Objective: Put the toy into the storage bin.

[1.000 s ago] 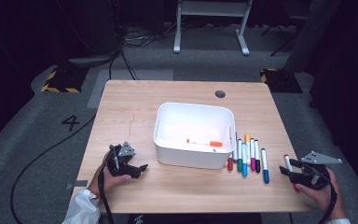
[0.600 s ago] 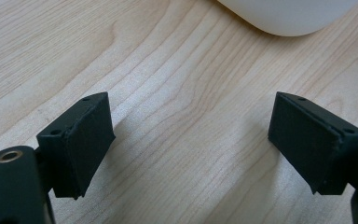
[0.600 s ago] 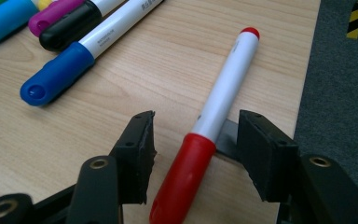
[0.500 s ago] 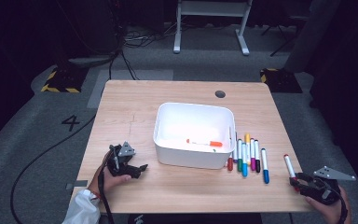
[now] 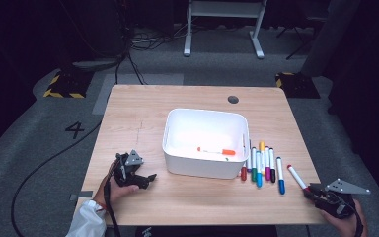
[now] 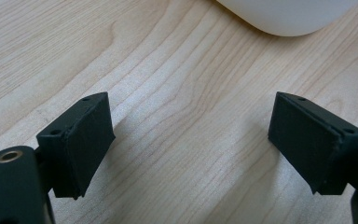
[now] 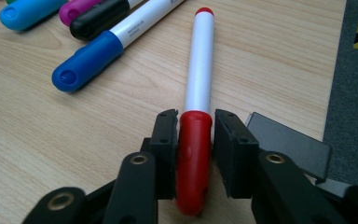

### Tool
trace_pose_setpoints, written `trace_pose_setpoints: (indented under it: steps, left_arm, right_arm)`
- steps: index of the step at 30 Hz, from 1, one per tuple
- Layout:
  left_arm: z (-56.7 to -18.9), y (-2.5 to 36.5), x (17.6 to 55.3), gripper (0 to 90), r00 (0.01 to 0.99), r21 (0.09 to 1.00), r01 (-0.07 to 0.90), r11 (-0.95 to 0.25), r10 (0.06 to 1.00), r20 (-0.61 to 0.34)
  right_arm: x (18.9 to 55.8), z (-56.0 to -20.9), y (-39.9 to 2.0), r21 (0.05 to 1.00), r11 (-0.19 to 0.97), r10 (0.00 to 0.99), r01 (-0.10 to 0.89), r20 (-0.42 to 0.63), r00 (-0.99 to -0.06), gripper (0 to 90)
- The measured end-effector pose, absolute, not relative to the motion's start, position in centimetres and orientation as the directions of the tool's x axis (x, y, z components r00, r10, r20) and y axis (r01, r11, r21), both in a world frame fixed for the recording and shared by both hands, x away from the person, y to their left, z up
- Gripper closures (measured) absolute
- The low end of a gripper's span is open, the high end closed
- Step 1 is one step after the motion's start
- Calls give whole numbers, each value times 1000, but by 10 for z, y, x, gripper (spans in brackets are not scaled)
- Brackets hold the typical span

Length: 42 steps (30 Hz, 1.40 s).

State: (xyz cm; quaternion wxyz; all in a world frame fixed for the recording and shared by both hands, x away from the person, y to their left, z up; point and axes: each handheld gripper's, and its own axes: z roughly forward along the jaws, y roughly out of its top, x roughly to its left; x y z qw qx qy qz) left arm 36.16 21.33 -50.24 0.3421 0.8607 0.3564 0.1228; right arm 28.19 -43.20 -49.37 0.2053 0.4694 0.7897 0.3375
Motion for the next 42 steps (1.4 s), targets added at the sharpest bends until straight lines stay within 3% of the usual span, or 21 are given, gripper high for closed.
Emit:
trace_pose_setpoints:
  steps: [5, 23, 34, 42]
  left_arm:
    - [-503, 213, 362, 140, 717, 677, 533, -508, 696, -43]
    - [-502, 213, 362, 138, 716, 676, 531, -511, 697, -35]
    - [-502, 213, 362, 138, 716, 676, 530, -511, 697, -35]
    - [-502, 213, 362, 137, 716, 676, 531, -511, 697, -35]
  right_arm:
    - [287, -493, -429, 726, 322, 886, 608, -5, -463, 747]
    - [315, -491, -433, 754, 261, 898, 603, 40, -439, 752]
    - [327, -446, -422, 832, 219, 870, 509, 70, -489, 752]
    - [349, -408, -384, 855, 308, 803, 418, 3, -596, 752]
